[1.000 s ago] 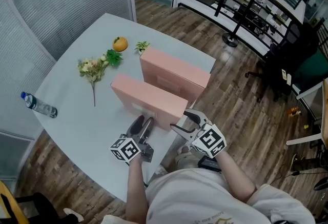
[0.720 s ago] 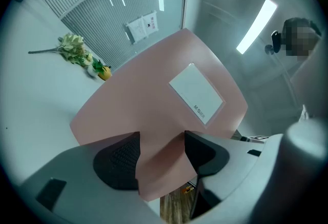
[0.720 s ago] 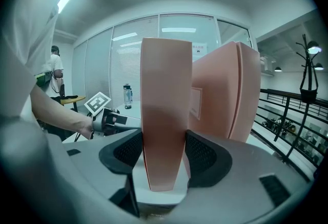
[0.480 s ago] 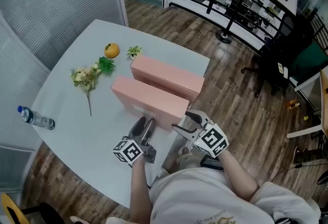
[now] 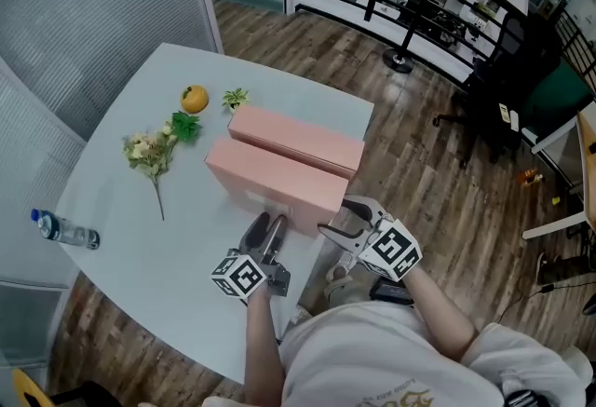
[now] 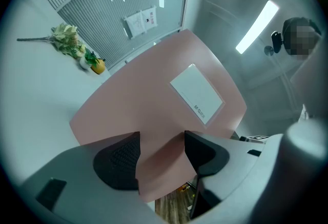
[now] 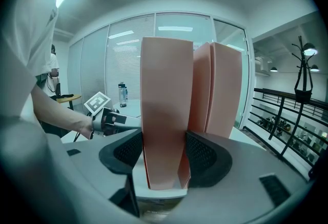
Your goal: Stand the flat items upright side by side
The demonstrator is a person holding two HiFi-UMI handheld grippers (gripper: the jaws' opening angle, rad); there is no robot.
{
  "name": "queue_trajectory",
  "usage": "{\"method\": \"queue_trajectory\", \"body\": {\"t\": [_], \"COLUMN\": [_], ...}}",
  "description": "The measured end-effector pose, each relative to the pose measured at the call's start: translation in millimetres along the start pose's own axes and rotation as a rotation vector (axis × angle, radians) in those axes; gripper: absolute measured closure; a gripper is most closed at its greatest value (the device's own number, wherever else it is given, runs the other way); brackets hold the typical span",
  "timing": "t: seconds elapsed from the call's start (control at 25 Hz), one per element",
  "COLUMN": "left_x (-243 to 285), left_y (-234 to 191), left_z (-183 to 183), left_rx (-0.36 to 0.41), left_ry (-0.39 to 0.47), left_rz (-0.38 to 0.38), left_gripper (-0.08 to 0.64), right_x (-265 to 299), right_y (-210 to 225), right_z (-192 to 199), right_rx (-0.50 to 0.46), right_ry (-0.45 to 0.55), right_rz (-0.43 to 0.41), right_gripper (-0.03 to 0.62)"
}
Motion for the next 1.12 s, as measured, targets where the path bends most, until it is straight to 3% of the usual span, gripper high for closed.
{"method": "queue_trajectory", "body": {"t": [0.56,0.88,1.12], "left_x": [12,3,-27], "left_y": [6,11,7], "left_z": [7,5,-11], "left_rx": [-0.005,0.040,0.141], "left_ry": [-0.007,-0.005,0.053], "left_rz": [0.004,-0.012,-0.103], "left_gripper": [0.298,0.298,0.298], "right_x": [-9,-13,-33], "right_y": [12,9,8], "right_z": [2,8,14], "right_rx": [-0.035,0.029,0.151], "right_ry": [-0.023,0.026,0.108], "right_rz": [0.002,0.036,0.089], "right_gripper": [0.318,0.316,0.316]}}
Point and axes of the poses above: the fingertips, and each gripper's own axes: x forward along the fingers, y to its right, z out of its underside, the point moved 5 cm from there along -x, backward along the fingers, and after that the axes turned 12 degrees about -z, right-handed, at the moved point
